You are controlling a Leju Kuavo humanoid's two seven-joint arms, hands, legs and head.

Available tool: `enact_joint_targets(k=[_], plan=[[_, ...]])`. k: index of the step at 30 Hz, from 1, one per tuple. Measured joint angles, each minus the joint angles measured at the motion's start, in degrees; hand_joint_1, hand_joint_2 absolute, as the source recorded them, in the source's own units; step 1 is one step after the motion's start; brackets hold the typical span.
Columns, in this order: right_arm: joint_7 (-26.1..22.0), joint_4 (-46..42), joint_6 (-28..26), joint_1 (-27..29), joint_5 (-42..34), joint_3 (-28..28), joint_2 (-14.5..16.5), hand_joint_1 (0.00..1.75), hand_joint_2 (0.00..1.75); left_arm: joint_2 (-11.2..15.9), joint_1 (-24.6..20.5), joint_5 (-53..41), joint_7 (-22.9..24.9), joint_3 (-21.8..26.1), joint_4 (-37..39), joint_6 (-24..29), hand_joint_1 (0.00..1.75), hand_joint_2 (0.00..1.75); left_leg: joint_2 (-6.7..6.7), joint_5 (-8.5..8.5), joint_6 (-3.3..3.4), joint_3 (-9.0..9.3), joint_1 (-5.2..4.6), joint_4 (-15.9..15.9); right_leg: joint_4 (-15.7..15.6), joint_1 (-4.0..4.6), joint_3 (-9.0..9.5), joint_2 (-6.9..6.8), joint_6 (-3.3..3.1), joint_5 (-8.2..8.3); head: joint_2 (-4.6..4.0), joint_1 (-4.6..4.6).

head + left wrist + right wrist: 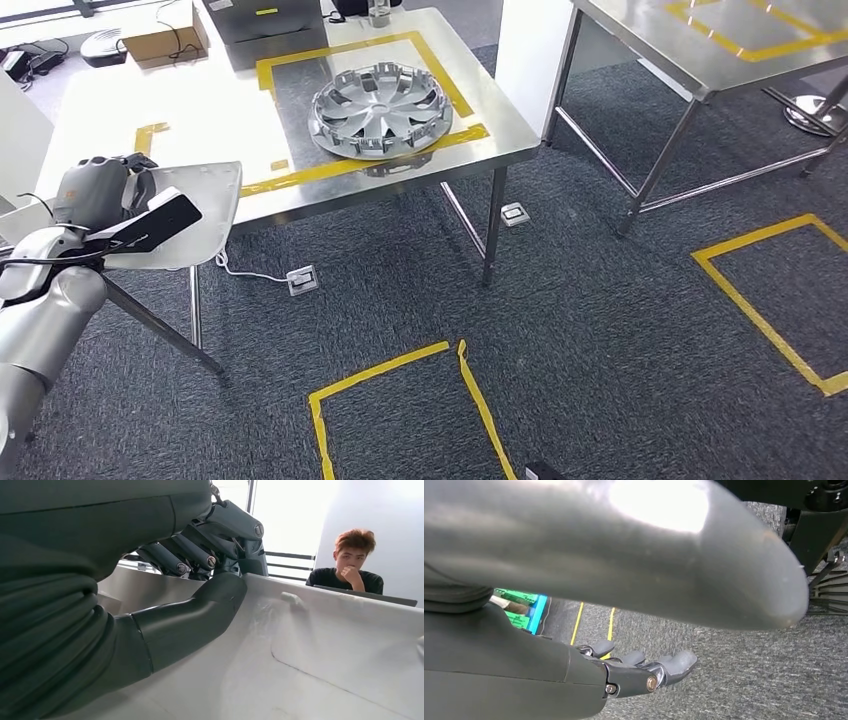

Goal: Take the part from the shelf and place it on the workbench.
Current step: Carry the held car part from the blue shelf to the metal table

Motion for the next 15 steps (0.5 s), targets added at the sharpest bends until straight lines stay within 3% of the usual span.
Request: enact_joint_targets(k=[3,4,7,9,10,12,13,14,15], plan=[[0.15,0.01,-0.01,0.1,0.22,-0.19,0.03,0.0,0.0,0.02,0.03,0.03,-0.15,0.2,-0.03,0.47,1.75,1.75,0.08,-0.36,1.28,1.42,0.06,-1.68,1.15,-0.11,-0.05,-0.3,0.79,0.89,0.0,0.11],[0.19,0.01,-0.01,0.09,0.25,-0.2,0.01,0.0,0.0,0.03,-0.13,0.06,-0.27,0.23,-0.03,0.58,1.75,1.75,0.17,-0.33,1.75,2.24,0.25,-2.52,2.27,-0.09,-0.52,-0.38,1.07,0.35,0.0,0.21],[0.04,0.01,0.03,0.07,0.18,-0.2,-0.08,0.0,0.0,0.05,-0.83,0.14,-0.43,0.3,0.01,0.71,1.75,1.75,0.48,0.01,1.87,3.13,0.92,-3.51,10.08,-0.66,-4.57,-0.5,1.87,-4.05,0.0,0.58],[0.18,0.01,0.04,0.25,0.15,-0.22,-0.11,0.0,0.0,-0.01,-0.65,0.15,-0.46,0.31,0.08,0.68,1.75,1.75,0.46,-0.07,1.03,2.96,1.61,-3.4,13.49,-1.71,-6.7,-0.56,2.95,-5.37,0.0,0.66],[0.3,0.01,0.04,0.32,0.14,-0.23,-0.14,0.0,0.0,-0.03,-0.48,0.14,-0.47,0.31,0.13,0.66,1.75,1.75,0.4,-0.22,0.37,2.87,2.14,-3.16,12.65,-2.36,-6.47,-0.6,3.69,-4.61,0.0,0.67],[0.43,0.01,0.04,0.37,0.1,-0.24,-0.24,0.0,0.0,-0.08,-0.29,0.14,-0.47,0.31,0.21,0.62,1.75,1.75,0.3,-1.11,-1.44,2.39,3.39,-1.69,6.72,-3.83,-3.77,-0.45,5.76,-1.62,0.0,0.72],[0.41,0.03,0.05,0.39,0.07,-0.25,-0.06,0.0,0.0,-0.05,-0.31,0.15,-0.46,0.32,0.25,0.61,1.75,1.75,0.21,-1.79,-2.48,1.84,3.84,-0.38,4.26,-4.22,-2.77,-0.1,6.25,-1.54,0.0,0.98],[0.31,0.05,0.03,0.43,0.02,-0.27,0.0,0.0,0.0,-0.03,-0.37,0.16,-0.47,0.32,0.28,0.61,1.75,1.75,0.1,-2.56,-3.37,1.17,4.08,0.88,3.11,-4.47,-2.21,0.09,6.05,-1.9,0.0,1.18],[0.26,0.06,0.02,0.58,-0.02,-0.31,0.08,0.0,0.0,-0.14,-0.35,0.17,-0.48,0.33,0.29,0.59,1.75,1.75,0.02,-3.25,-4.09,0.65,4.16,1.94,3.42,-4.47,-2.28,0.21,5.28,-2.92,0.0,1.35]])
